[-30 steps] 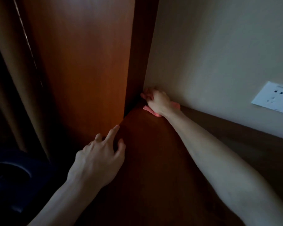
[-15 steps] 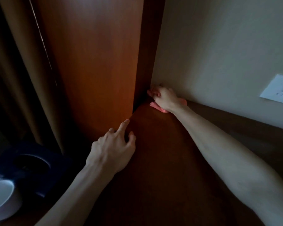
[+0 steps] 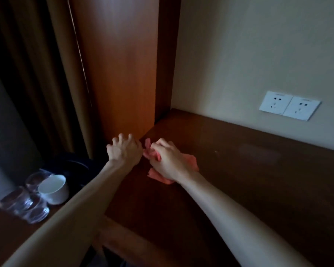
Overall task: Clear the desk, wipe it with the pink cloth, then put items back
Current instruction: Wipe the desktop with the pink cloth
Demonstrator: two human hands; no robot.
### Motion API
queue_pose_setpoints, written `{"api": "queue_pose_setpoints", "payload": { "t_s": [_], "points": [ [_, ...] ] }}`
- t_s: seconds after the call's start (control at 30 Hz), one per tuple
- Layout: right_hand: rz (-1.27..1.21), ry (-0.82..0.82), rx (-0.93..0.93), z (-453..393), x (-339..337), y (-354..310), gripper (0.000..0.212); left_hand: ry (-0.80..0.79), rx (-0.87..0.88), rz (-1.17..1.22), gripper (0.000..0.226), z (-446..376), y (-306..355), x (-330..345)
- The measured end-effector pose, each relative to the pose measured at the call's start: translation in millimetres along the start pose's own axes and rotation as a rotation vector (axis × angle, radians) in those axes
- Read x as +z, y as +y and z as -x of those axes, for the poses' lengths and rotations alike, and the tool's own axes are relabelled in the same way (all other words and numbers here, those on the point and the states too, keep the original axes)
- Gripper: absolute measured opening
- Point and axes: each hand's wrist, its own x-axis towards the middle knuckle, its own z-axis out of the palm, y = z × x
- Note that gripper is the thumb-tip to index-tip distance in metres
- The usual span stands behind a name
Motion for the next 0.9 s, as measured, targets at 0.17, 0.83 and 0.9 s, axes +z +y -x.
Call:
{"api": "queue_pose_setpoints", "payload": {
  "t_s": [0.17,0.83,0.9],
  "points": [
    [-0.138,-0.125,-0.204,95,-22,-76,0.017,-0.028,-0.043,0.075,0.052,66,-45,0],
    [0.105,0.051,0.156,16,0,-19,0.039,-0.044,0.027,0.092,0.063,82,-57,-2],
    [0.069,0.019,0.039,13,8,-33,0.03,-0.161,0.075,0.158,0.062,68,-77,-9]
  ]
}}
